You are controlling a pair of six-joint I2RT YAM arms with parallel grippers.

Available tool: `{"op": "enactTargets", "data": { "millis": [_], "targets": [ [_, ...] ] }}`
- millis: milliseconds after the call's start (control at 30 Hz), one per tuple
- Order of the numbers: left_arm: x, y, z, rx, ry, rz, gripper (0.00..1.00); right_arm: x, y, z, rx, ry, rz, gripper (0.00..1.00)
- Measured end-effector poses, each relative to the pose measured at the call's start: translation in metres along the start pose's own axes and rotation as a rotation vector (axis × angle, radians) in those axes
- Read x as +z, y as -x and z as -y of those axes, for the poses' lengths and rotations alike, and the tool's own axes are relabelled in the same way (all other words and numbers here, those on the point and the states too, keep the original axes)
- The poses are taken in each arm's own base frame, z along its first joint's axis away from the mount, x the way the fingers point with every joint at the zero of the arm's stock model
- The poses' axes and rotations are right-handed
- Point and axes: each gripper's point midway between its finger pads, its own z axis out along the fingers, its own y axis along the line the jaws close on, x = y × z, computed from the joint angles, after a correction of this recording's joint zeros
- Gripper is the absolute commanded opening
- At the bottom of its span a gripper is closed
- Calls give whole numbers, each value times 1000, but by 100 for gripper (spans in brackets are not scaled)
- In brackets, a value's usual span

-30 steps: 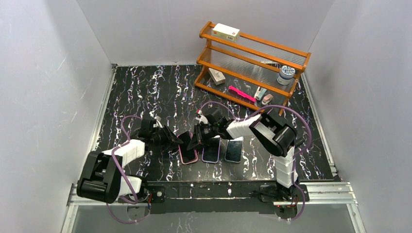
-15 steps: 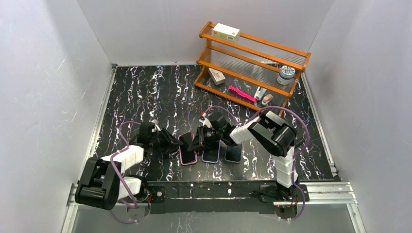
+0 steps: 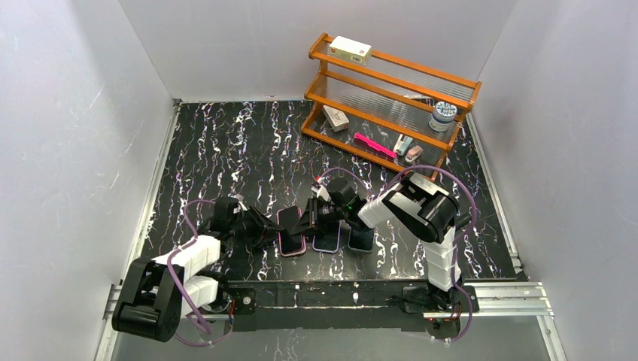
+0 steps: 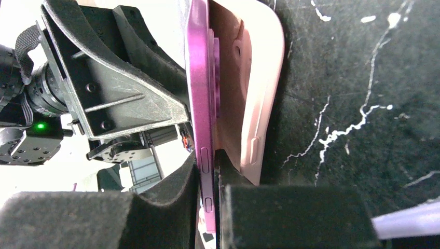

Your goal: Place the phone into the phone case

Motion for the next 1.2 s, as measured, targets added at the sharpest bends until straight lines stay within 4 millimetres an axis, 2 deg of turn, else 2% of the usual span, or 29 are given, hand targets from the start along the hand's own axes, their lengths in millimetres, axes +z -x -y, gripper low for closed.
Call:
{"op": "enactTargets", "data": {
  "millis": [167, 367, 467, 667, 833, 1033, 1133, 1200],
  "targets": [
    [0, 0, -1, -3, 4, -2, 33, -1, 1, 2, -15, -37, 1, 20],
    [3, 0, 2, 22, 40, -31, 35, -9, 3, 4, -26, -147, 26, 46],
    [3, 5, 4, 47, 52, -17, 36, -13, 5, 5, -36, -190, 28, 50],
    [0, 7, 2, 75, 74, -2, 39, -23, 7, 8, -66, -268, 36, 41],
    [0, 8, 2, 98, 78, -4, 43, -33, 5, 12, -79, -324, 36, 39],
    [0, 8, 4, 111, 66, -8, 44, -36, 3, 14, -93, -353, 9, 23],
    [0, 8, 4, 111, 65, -9, 43, -37, 2, 16, -100, -355, 1, 10],
    [1, 7, 5, 110, 63, -15, 42, -37, 1, 13, -109, -339, -8, 7]
  ]
}}
